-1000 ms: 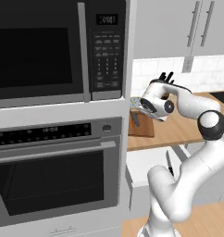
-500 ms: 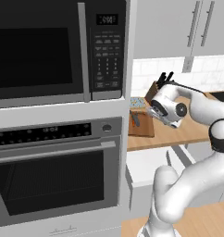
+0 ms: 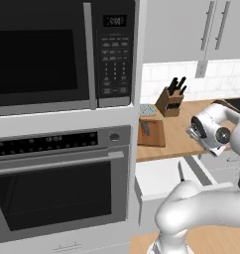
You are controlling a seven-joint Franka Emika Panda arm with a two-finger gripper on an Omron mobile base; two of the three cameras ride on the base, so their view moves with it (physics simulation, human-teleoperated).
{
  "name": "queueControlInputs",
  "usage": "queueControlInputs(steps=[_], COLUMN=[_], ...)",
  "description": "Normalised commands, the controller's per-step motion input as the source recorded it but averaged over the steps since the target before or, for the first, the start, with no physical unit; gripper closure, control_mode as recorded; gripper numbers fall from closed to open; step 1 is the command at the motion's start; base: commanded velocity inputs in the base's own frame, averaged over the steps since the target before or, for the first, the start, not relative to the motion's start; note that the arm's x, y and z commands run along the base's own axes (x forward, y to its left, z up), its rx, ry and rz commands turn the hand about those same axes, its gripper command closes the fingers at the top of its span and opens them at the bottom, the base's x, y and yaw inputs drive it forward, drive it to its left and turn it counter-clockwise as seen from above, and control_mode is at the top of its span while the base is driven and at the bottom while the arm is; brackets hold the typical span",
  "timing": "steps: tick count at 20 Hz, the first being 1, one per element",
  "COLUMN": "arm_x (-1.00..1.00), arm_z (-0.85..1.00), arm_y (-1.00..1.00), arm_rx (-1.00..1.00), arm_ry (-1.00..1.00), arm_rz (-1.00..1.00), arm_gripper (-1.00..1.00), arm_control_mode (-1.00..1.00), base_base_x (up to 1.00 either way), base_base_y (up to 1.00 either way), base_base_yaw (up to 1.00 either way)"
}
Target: Place the appropriate cutting tool for cutting the carrot skin on the cutting board.
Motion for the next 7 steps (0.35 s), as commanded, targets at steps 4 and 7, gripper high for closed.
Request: queueControlInputs(steps=[4, 7], arm_x=[-0.94, -0.94], arm_z=[0.00, 0.00], arm_y=[-0.01, 0.06], arm_rx=[0.00, 0.00], arm_ry=[0.09, 0.01], arm_rz=[0.06, 0.35], arm_gripper=[-1.00, -1.00], arm_control_mode=[-1.00, -1.00], base_base_x=[0.00, 0.00], base_base_y=[0.00, 0.00], base_base_yaw=[0.00, 0.00])
